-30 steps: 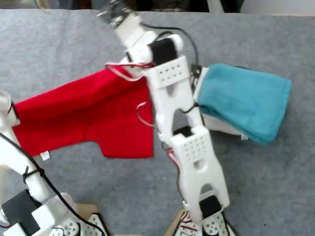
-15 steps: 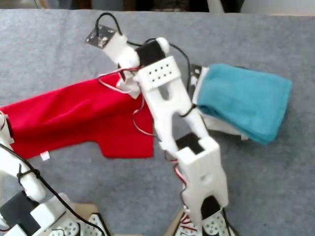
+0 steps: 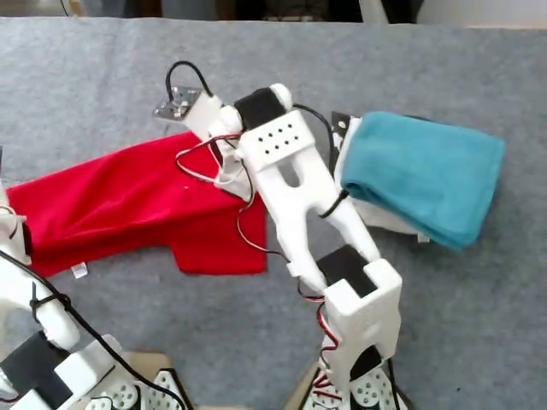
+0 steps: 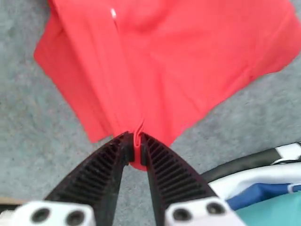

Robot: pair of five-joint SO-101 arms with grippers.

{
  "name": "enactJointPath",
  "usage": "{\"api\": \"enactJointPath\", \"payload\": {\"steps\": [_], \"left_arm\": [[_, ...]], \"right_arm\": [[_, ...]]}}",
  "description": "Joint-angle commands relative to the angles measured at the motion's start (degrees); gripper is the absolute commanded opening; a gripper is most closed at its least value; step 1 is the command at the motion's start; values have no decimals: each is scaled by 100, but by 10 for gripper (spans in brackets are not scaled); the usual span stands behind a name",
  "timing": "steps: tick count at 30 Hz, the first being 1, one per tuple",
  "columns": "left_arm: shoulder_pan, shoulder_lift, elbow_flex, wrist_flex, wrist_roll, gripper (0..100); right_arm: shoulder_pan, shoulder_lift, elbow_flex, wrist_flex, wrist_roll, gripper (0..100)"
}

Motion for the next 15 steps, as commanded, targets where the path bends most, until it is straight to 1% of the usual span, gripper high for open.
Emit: {"api": "enactJointPath", "payload": {"steps": [1, 3, 10, 15], "left_arm": [[-171, -158, -31, -9, -88, 29], [-224, -158, -22, -9, -88, 29], [-242, -158, 40, 0, -114, 29], [-251, -158, 119, 0, -571, 29]], "right_arm": [[-53, -356, 303, -176, 44, 14], [-53, -382, 488, -316, 18, 14], [-53, -382, 760, -308, 35, 14], [-53, -382, 769, -264, 44, 14]]}}
